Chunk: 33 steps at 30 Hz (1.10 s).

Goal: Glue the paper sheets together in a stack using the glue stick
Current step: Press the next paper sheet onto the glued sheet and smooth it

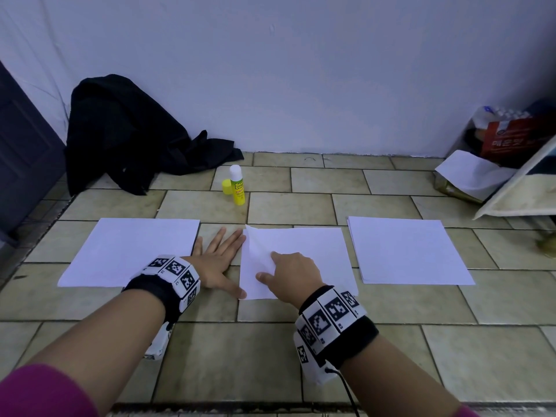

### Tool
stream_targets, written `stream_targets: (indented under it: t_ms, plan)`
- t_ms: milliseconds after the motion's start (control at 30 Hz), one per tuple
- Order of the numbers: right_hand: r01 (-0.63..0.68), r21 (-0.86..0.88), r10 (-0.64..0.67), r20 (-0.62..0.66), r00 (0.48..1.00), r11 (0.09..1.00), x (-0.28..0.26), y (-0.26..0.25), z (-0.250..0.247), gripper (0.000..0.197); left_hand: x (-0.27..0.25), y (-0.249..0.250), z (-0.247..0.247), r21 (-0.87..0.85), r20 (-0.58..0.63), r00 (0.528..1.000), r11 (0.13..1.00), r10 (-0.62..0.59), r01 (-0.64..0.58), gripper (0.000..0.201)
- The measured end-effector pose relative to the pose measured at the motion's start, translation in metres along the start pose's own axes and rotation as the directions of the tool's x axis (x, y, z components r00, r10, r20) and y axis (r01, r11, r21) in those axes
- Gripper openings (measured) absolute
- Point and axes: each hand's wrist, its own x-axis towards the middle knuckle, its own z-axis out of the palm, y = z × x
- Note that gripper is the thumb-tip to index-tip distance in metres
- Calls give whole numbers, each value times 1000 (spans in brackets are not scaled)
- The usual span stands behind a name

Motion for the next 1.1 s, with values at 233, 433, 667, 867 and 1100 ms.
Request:
stream_targets:
  t_ms: [233, 433, 667, 867, 1100]
  plan:
    - [9, 23, -9, 23, 1000, 1000, -3, 3, -4, 55, 0, 0, 0, -5, 2, 1000, 1000, -4, 4, 134]
    - [9, 26, -9, 26, 1000, 1000, -3, 4, -4, 55, -1, 2, -1, -5, 1, 1000, 1000, -6, 6, 134]
    - [18, 0, -18, 29, 999, 1000, -3, 5, -5, 56, 0, 1, 1, -3, -5, 1000, 1000, -9, 9, 136]
    - [13, 4, -13, 31, 999, 1000, -5, 5, -5, 56, 2, -1, 0, 9, -1, 1000, 1000, -9, 9, 140]
    - [36, 37, -37, 23, 999, 999, -5, 2, -4, 76, 2, -1, 1, 6, -13, 1000, 1000, -26, 26, 139]
